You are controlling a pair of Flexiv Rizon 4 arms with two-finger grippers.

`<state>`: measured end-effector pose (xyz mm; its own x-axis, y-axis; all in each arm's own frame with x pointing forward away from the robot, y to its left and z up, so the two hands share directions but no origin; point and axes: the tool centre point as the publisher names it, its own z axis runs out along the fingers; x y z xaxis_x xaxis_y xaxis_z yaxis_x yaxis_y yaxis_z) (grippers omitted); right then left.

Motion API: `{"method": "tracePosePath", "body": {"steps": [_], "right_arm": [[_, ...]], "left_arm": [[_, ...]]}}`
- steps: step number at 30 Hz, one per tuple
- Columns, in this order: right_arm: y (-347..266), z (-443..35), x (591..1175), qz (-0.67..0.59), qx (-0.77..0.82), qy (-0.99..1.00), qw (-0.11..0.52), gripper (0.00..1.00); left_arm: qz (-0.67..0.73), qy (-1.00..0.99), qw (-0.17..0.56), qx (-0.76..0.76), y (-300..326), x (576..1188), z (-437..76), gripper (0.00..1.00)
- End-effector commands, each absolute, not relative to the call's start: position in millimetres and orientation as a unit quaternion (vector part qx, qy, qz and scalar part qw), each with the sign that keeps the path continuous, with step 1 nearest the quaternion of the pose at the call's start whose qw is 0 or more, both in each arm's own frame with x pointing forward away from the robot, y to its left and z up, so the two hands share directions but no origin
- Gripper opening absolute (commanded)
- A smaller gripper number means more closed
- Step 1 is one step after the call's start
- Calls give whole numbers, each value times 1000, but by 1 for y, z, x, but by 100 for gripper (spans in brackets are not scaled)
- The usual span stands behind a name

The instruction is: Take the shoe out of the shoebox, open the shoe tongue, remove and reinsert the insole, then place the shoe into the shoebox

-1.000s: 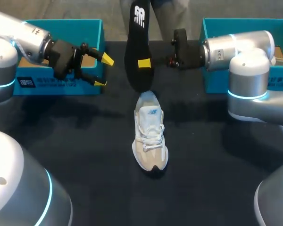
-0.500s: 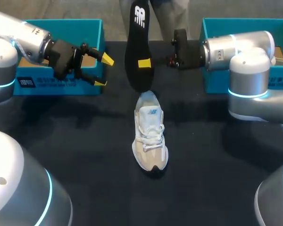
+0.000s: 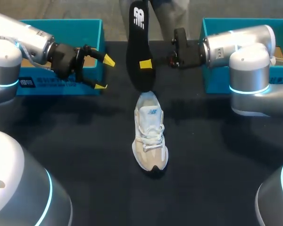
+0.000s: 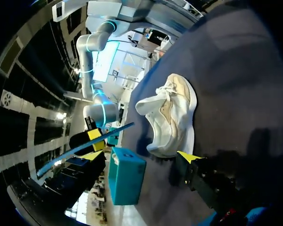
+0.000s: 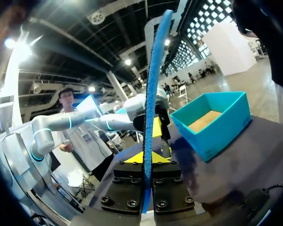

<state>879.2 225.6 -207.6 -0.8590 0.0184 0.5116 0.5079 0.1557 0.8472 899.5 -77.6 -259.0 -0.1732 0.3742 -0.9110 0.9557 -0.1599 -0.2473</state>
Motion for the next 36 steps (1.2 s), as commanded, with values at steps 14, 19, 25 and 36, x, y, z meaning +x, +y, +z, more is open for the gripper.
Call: {"method": "tracePosePath", "body": {"steps": [14,19,25,36], "right_arm": [[216,-247,898,-618,-127,-746,214,0],[213,-259,896,-624,-126,-741,216,0],[211,-268,891,-626,-128,-738,219,0],[213,-289,880,-632,-142,-725,235,0]], "left_arm": [[-502,615,266,547,-105,903,-284,100],[-499,621,265,543,-112,899,-294,100],[-495,628,264,540,-117,897,-301,100],[-495,632,264,534,-118,893,-303,100]]}}
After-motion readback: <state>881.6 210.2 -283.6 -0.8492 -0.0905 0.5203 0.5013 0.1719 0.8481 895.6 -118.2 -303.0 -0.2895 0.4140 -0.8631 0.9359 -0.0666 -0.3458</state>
